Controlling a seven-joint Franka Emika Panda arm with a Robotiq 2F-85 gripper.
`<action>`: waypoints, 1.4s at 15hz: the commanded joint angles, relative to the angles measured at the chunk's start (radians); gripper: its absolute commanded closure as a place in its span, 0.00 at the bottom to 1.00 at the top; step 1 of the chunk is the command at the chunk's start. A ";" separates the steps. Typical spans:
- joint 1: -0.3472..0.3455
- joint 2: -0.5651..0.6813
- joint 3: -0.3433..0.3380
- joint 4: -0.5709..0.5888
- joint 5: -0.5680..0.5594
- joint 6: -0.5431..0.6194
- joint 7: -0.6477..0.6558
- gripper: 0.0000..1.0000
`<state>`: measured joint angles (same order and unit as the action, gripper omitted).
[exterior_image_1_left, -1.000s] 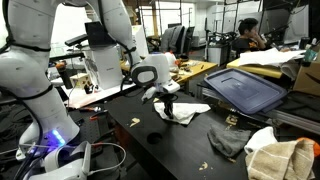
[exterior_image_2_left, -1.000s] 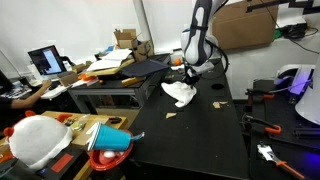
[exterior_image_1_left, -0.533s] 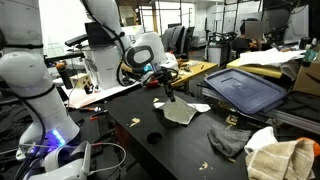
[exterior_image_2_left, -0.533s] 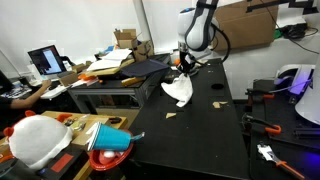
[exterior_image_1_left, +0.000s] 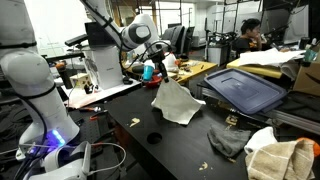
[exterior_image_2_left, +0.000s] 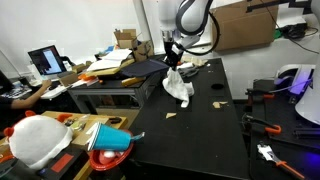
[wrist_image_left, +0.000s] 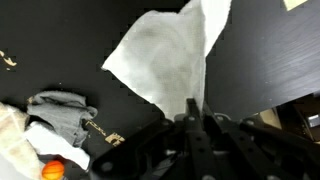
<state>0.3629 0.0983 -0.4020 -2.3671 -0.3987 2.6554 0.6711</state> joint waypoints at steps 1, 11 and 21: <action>-0.104 0.002 0.191 0.072 -0.005 -0.109 0.037 0.99; -0.143 0.038 0.351 0.199 -0.258 -0.182 0.115 0.54; -0.279 -0.038 0.351 0.077 -0.122 -0.166 0.031 0.00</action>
<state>0.1426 0.0987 -0.0626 -2.2262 -0.6493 2.4912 0.7724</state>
